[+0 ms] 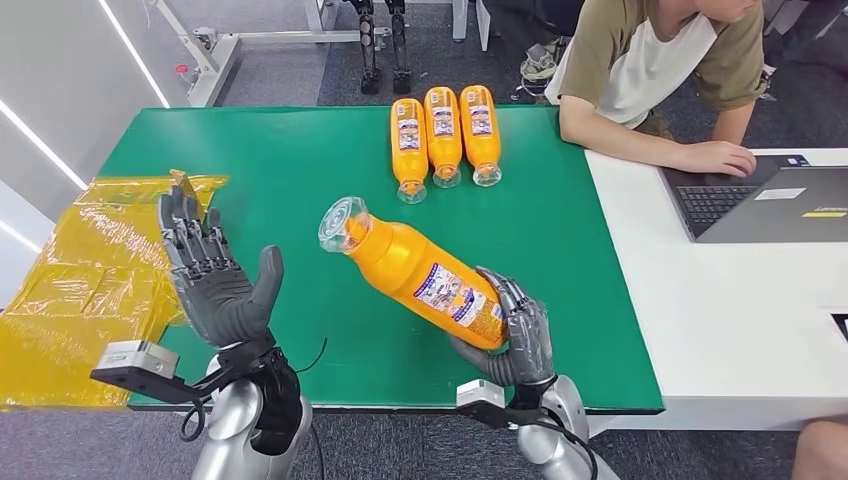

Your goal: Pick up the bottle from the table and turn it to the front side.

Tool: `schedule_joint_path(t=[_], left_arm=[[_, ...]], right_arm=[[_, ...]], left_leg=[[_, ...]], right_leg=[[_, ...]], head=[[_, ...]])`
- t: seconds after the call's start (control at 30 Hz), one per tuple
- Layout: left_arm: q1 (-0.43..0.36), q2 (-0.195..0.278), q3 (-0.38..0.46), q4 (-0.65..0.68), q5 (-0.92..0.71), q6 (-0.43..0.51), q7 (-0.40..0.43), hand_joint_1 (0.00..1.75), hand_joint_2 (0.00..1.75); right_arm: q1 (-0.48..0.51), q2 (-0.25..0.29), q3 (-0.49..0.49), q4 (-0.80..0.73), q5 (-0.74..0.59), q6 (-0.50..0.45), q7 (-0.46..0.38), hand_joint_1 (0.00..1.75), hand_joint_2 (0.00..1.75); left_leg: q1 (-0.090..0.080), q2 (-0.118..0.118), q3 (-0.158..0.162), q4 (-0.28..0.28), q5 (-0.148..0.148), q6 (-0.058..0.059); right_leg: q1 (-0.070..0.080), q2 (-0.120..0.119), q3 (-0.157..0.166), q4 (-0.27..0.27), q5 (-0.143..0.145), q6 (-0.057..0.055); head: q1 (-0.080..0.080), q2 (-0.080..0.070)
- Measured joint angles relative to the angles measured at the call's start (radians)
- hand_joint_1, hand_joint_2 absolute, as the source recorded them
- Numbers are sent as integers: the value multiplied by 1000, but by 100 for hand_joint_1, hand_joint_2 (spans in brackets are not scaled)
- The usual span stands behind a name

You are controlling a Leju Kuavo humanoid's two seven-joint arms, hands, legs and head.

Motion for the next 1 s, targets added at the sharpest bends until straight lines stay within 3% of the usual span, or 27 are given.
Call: schedule_joint_path(t=[0.2,0.57,0.8,1.0], left_arm=[[-36,-10,-70,151,-11,-108,0,0,175],[-68,-15,-132,282,-15,-153,0,0,175],[-72,-16,-148,287,-52,-199,0,0,175],[-72,-15,-146,287,-71,-209,3,0,175]], right_arm=[[11,74,-20,-10,-60,0,2,175,175],[-1,102,9,19,-90,1,11,175,175],[-12,102,61,58,-6,9,127,175,175],[-32,102,104,102,103,130,201,175,175]], left_leg=[[0,1,0,0,0,0],[0,2,0,0,0,0],[0,2,0,0,0,0],[0,2,0,0,0,0]], right_leg=[[0,1,0,0,0,0],[0,1,0,0,0,-1],[0,1,0,0,0,-1],[0,1,0,0,0,-1]], head=[[0,0],[0,0],[0,0],[0,0]])
